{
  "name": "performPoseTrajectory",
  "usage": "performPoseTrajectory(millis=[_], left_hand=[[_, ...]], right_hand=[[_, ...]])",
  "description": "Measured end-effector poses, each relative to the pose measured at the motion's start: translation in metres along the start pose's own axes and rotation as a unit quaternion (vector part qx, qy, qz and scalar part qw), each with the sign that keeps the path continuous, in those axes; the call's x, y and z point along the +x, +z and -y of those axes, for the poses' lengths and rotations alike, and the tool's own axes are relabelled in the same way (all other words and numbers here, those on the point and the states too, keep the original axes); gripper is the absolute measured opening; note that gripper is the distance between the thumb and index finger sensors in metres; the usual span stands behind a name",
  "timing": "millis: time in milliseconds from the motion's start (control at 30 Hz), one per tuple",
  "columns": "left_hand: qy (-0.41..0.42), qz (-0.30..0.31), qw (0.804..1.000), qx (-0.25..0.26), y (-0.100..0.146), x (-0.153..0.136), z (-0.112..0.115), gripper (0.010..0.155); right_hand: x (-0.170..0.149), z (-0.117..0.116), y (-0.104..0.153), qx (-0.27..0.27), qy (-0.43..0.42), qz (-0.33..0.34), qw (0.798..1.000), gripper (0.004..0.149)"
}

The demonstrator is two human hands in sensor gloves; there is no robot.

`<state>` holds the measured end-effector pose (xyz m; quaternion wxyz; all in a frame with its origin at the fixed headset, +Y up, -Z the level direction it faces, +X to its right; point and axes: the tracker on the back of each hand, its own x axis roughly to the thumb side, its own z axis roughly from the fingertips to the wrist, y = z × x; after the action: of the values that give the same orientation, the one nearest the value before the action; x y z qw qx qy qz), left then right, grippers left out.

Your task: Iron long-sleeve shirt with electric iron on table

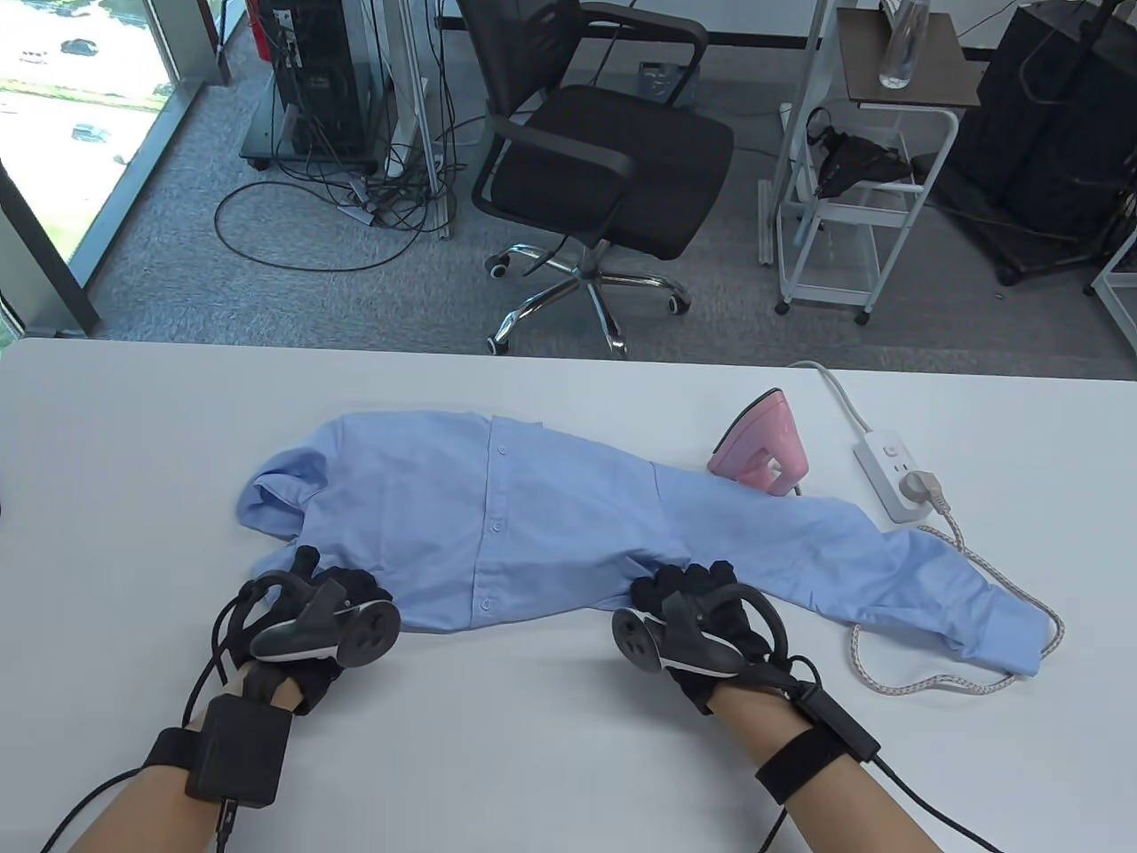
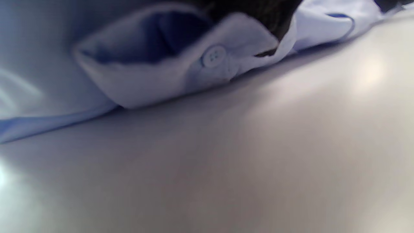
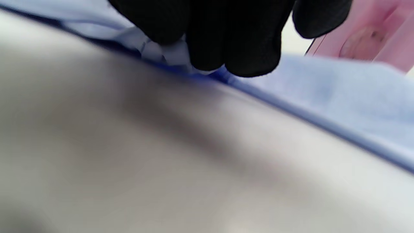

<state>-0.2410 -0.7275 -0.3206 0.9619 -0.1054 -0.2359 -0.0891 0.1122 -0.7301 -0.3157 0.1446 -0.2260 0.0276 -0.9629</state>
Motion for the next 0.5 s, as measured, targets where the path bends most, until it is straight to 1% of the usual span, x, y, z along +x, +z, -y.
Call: performPoseTrajectory(millis=[33, 67, 100, 133, 167, 200, 233, 267, 300, 333, 367, 400, 433, 467, 500], left_hand=[[0.027, -0.001, 1.000, -0.004, 0.002, -0.007, -0.019, 0.046], [0.045, 0.001, 0.999, -0.002, 0.005, -0.012, -0.032, 0.046], [0.087, 0.003, 0.996, 0.000, 0.010, -0.022, -0.058, 0.046], [0.145, 0.001, 0.989, -0.003, 0.017, -0.032, -0.084, 0.046], [0.222, 0.008, 0.975, -0.005, 0.027, -0.044, -0.113, 0.046], [0.263, 0.014, 0.965, -0.005, 0.033, -0.050, -0.128, 0.046], [0.323, 0.029, 0.946, -0.018, 0.042, -0.057, -0.151, 0.047], [0.351, 0.036, 0.935, -0.026, 0.046, -0.058, -0.160, 0.047], [0.371, 0.038, 0.927, -0.036, 0.047, -0.057, -0.167, 0.047], [0.348, 0.015, 0.937, -0.036, 0.042, -0.051, -0.162, 0.048], [0.309, -0.016, 0.950, -0.043, 0.036, -0.045, -0.151, 0.055], [0.237, -0.052, 0.966, -0.085, 0.026, -0.036, -0.130, 0.067], [0.194, -0.052, 0.969, -0.141, 0.020, -0.030, -0.113, 0.080], [0.174, -0.024, 0.959, -0.222, 0.015, -0.021, -0.089, 0.085], [0.186, -0.019, 0.954, -0.232, 0.016, -0.017, -0.078, 0.086]], right_hand=[[-0.007, 0.013, 0.003, -0.009, 0.009, -0.007, 1.000, 0.038], [-0.013, 0.024, 0.006, -0.021, 0.013, -0.014, 1.000, 0.038], [-0.023, 0.043, 0.010, -0.050, 0.012, -0.027, 0.998, 0.038], [-0.036, 0.065, 0.014, -0.085, 0.008, -0.045, 0.995, 0.038], [-0.052, 0.090, 0.017, -0.114, -0.001, -0.071, 0.991, 0.038], [-0.063, 0.105, 0.020, -0.133, -0.011, -0.089, 0.987, 0.038], [-0.080, 0.126, 0.024, -0.171, -0.040, -0.117, 0.977, 0.038], [-0.091, 0.137, 0.026, -0.199, -0.068, -0.134, 0.968, 0.038], [-0.101, 0.144, 0.025, -0.223, -0.100, -0.152, 0.958, 0.038], [-0.106, 0.140, 0.019, -0.222, -0.114, -0.171, 0.953, 0.038], [-0.108, 0.130, 0.012, -0.192, -0.108, -0.183, 0.958, 0.039], [-0.108, 0.112, 0.003, -0.100, -0.079, -0.202, 0.971, 0.046], [-0.106, 0.101, 0.002, -0.039, -0.058, -0.205, 0.976, 0.055], [-0.099, 0.089, 0.008, -0.007, -0.037, -0.187, 0.982, 0.059], [-0.092, 0.083, 0.015, -0.033, -0.035, -0.173, 0.984, 0.061]])
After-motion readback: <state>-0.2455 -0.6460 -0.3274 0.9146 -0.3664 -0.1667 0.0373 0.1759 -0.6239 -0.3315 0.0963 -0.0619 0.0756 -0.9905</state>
